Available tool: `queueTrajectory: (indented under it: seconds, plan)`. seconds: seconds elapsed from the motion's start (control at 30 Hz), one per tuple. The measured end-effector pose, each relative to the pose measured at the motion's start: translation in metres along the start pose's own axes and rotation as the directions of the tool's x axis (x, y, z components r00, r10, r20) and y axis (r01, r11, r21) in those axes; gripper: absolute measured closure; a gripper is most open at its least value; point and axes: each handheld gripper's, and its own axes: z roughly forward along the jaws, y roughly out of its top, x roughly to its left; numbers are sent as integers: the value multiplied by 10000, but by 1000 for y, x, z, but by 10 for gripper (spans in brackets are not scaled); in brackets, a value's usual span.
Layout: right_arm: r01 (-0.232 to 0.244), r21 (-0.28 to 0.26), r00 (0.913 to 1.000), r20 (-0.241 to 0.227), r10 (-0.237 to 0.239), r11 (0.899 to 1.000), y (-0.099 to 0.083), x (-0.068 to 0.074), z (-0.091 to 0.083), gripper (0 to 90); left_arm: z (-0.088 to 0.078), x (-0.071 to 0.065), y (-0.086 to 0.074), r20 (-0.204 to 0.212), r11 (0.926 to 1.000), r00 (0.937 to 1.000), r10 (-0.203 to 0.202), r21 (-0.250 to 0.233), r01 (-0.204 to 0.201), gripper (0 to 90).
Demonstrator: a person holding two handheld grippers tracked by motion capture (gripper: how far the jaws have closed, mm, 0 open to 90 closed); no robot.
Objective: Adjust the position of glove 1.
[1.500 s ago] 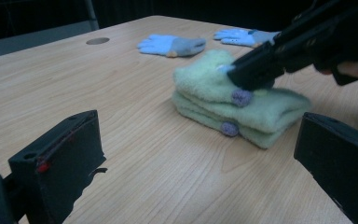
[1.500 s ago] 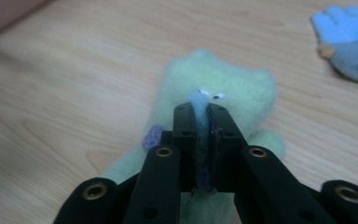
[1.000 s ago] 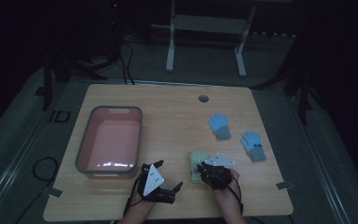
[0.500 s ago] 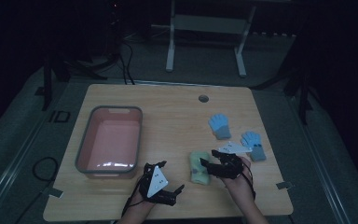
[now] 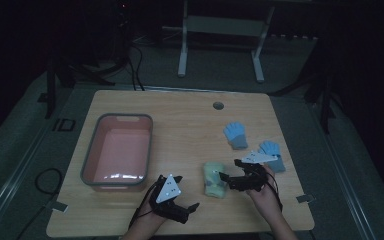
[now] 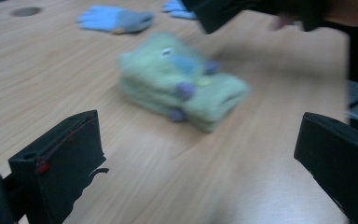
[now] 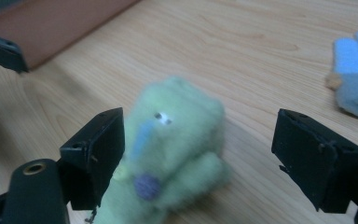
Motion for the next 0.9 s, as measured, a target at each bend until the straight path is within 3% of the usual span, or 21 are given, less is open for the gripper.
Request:
queueTrajectory:
  seconds: [0.07, 0.17, 0.23, 0.27, 0.4, 0.5, 0.57, 0.7, 0.73, 0.8, 0.87, 0.9]
  plan:
    - [-15, 134, 10000, 56, 14, 9999, 2, -5, -2, 140, 0, -1, 1, 240, 9995, 9994, 265, -149, -261, 12]
    - [-319, 226, 9995, 22, 319, 9992, 5, -8, -5, 138, 4, -1, 3, 691, 9978, 9959, 586, 272, -606, 13]
    - [-888, 282, 9957, -224, 894, 9957, 9, -9, -6, 138, 6, -2, 3, 851, 9951, 9920, 937, 244, -961, 143]
    - [-986, 255, 9943, -387, 995, 9948, 10, -9, -6, 138, 8, -3, 3, 980, 9945, 9903, 987, 257, -1017, 143]
    - [-597, 233, 9956, -705, 612, 9979, 14, -5, 0, 144, 20, -7, 7, 1307, 9848, 9787, 1583, 506, -1660, 162]
    - [-232, 291, 9975, -658, 251, 9993, 17, -7, 9, 268, 29, -8, 11, 1475, 9785, 9714, 1859, 623, -1967, 202]
    - [-306, 408, 9970, -694, 334, 9987, 19, -9, 16, 371, 36, -8, 15, 1560, 9739, 9668, 2022, 721, -2153, 222]
    - [-256, 689, 9944, -1003, 324, 9973, 22, -12, 27, 424, 48, -10, 20, 1401, 9659, 9613, 2371, 725, -2487, 261]
    - [-259, 705, 9941, -1032, 331, 9972, 22, -12, 29, 425, 52, -11, 21, 1479, 9614, 9573, 2485, 832, -2624, 275]
    - [-298, 916, 9916, -1229, 410, 9954, 22, -14, 35, 424, 59, -12, 22, 1498, 9404, 9410, 3035, 1116, -3211, 303]
    - [-337, 1161, 9878, -1473, 508, 9927, 21, -16, 40, 397, 63, -11, 21, 1542, 9231, 9279, 3394, 1349, -3601, 355]
    - [-303, 1298, 9893, -1380, 483, 9911, 20, -17, 43, 398, 65, -10, 21, 1658, 9156, 9215, 3511, 1454, -3750, 377]
